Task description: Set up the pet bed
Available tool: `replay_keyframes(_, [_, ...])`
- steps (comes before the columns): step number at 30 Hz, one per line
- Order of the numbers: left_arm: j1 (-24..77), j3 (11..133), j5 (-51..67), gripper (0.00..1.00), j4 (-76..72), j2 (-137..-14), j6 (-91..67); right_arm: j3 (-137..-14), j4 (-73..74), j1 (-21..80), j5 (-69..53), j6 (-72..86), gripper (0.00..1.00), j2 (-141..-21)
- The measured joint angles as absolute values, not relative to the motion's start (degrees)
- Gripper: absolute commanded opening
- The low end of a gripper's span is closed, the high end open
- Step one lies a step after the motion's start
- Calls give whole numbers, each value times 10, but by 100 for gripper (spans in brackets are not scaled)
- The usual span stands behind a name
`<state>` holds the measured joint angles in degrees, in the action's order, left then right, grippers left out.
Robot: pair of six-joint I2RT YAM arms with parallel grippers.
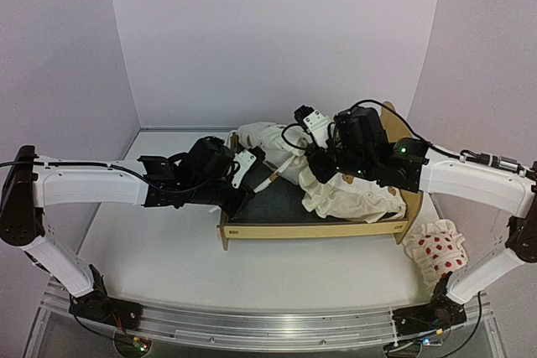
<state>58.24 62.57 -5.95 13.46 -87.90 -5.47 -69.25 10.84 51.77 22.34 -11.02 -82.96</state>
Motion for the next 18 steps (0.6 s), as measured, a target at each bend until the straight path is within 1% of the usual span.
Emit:
replay_keyframes(6, [593, 644, -10, 0, 151, -877, -63, -693, 112, 517, 220, -105, 0, -824])
replay_keyframes(13, [648, 681, 56, 1, 165, -853, -83, -693, 118, 517, 199, -92, 0, -817])
replay_keyframes(14, [655, 685, 65, 7, 165, -851, -88, -693, 118, 516, 196, -91, 0, -817])
replay_keyframes(15, [660, 690, 71, 15, 165, -850, -92, -693, 119, 516, 192, -90, 0, -816])
replay_keyframes(18, [669, 697, 69, 50, 166, -850, -99, -693, 123, 516, 183, -85, 0, -815])
